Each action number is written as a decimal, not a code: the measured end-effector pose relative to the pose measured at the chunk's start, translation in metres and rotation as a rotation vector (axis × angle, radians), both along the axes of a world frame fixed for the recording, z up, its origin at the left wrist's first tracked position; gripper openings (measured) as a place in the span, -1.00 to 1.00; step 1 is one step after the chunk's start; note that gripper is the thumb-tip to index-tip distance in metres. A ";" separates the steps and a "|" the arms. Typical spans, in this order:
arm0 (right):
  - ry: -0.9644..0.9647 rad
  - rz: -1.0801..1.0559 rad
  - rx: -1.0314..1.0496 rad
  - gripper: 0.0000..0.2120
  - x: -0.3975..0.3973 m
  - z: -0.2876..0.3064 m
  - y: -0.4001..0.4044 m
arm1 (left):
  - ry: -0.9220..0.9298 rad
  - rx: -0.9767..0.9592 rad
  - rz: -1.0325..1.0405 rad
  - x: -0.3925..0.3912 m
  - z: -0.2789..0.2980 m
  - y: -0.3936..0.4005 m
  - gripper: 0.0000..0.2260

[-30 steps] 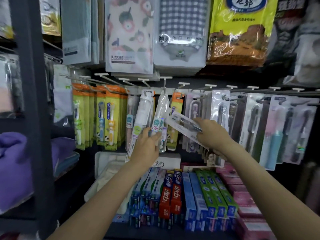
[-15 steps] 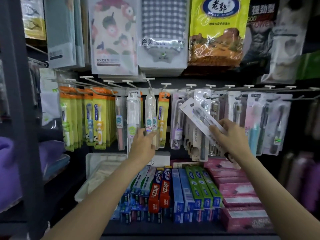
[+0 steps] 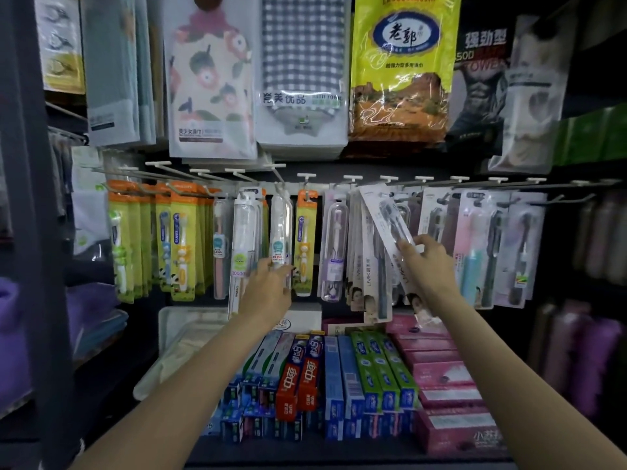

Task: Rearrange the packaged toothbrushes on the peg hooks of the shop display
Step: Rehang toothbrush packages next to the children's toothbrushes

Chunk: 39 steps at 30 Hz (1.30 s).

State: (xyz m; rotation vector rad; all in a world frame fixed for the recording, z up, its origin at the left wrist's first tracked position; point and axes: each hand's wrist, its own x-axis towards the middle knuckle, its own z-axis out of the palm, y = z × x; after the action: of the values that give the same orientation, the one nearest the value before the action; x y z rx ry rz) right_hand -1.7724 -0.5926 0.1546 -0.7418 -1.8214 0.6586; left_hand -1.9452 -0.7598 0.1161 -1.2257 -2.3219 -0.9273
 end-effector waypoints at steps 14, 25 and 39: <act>0.018 -0.059 0.431 -0.73 -0.015 -0.015 -0.048 | 0.101 0.013 0.028 -0.008 -0.010 -0.007 -0.53; -0.027 0.148 -0.172 -0.59 -0.188 -0.022 -0.042 | 0.423 0.088 0.089 -0.054 -0.032 -0.022 -0.50; -0.066 0.085 0.058 -0.37 -0.153 -0.008 -0.062 | 0.337 0.102 0.030 -0.061 -0.029 -0.027 -0.48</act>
State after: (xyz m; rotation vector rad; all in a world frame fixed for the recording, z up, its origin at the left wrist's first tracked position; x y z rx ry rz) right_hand -1.9256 -0.6550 0.1466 -0.6577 -1.9328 0.6401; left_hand -2.0064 -0.7868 0.0874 -1.1985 -1.9988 -0.7527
